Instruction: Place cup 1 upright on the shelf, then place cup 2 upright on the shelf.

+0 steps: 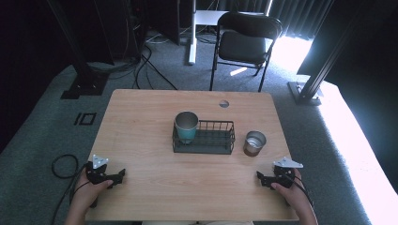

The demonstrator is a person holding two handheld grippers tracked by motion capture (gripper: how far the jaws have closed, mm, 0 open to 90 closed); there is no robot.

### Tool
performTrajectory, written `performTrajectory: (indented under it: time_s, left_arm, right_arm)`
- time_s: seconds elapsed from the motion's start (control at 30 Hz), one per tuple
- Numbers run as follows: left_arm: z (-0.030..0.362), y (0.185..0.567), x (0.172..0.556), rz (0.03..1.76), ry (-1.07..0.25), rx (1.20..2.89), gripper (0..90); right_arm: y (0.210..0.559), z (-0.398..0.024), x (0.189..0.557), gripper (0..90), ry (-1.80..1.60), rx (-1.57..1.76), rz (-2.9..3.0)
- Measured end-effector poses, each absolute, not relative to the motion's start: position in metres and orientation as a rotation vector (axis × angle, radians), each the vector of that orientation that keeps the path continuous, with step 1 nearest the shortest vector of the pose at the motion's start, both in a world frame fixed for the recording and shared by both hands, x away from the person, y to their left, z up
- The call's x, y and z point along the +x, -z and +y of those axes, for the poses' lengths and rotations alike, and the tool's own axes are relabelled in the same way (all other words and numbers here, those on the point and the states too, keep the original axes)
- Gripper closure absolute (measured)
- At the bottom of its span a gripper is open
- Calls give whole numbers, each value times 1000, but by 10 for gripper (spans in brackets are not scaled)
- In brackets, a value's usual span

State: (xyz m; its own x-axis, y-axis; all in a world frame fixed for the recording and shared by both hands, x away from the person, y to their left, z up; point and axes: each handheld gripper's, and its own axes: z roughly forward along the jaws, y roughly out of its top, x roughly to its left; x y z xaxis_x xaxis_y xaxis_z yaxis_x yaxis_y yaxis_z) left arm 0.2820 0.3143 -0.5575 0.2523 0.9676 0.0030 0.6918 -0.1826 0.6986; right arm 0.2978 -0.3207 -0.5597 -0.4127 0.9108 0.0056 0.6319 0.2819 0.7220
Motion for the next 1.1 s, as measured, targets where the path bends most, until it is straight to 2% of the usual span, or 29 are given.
performTrajectory:
  time_s: [0.53, 1.1]
  left_arm:
    - [313, 558, 282, 1489, -614, 1955, 70]
    - [311, 558, 282, 1476, -608, 1964, 71]
  right_arm:
    - [559, -319, 302, 118, -926, 1382, 2147]
    - [555, -306, 325, 118, -1014, 1368, 2061]
